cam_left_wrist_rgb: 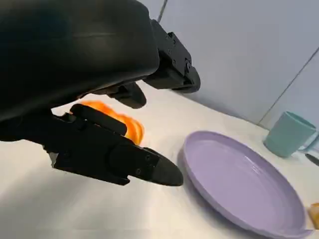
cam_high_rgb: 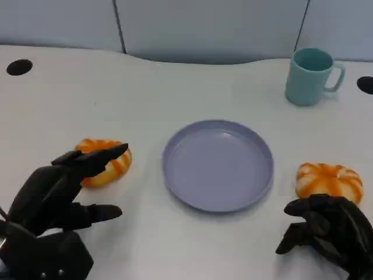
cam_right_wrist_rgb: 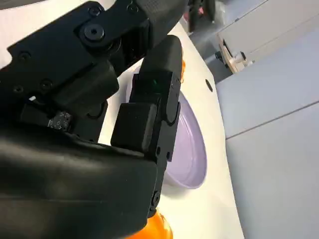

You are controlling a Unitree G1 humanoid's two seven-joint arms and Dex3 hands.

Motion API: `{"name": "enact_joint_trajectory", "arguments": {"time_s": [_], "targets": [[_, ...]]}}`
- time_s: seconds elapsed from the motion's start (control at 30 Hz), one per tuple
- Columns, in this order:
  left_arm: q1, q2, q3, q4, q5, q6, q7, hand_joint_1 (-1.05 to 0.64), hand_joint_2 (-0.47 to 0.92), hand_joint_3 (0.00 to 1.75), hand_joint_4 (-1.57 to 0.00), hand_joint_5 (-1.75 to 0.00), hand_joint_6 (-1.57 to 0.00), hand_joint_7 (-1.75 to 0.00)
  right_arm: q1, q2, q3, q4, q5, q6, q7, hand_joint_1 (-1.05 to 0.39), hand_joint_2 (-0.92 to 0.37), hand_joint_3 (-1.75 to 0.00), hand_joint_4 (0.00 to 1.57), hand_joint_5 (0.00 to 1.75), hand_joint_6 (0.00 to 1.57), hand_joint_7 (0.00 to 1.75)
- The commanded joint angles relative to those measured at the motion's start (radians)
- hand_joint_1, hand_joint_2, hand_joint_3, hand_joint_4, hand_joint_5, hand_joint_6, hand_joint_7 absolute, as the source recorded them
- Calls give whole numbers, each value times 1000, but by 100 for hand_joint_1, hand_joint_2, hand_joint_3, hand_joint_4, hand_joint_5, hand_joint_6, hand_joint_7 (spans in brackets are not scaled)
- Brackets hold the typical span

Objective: Grasp the bread from the table and place it into the plate.

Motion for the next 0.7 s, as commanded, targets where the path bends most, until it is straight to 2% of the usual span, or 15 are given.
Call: {"name": "enact_joint_trajectory", "arguments": {"time_s": [0.03,0.2,0.37,0.7], "targets": [[-21,63,-45,-76,143,113,69,-72,90,1,-3,-27,-18,0,4,-8,2,-13,-2,-1,-6,-99,-69,0,149,52,157,4],[-62,91,-107,-113,245,226,87,-76,92,1,0,-14,-13,0,8,-5,4,-24,-3,4,-16,-99,-70,0,149,53,157,4],[-133,103,-167,-67,270,301,70,-79,92,4,-1,-11,-13,0,10,-6,4,-28,5,10,-12,-97,-69,0,148,54,156,4],[-416,76,-318,325,249,373,34,-74,89,0,-7,-13,-18,-1,17,-5,3,-45,12,30,-19,-98,-68,0,148,55,157,5]]}}
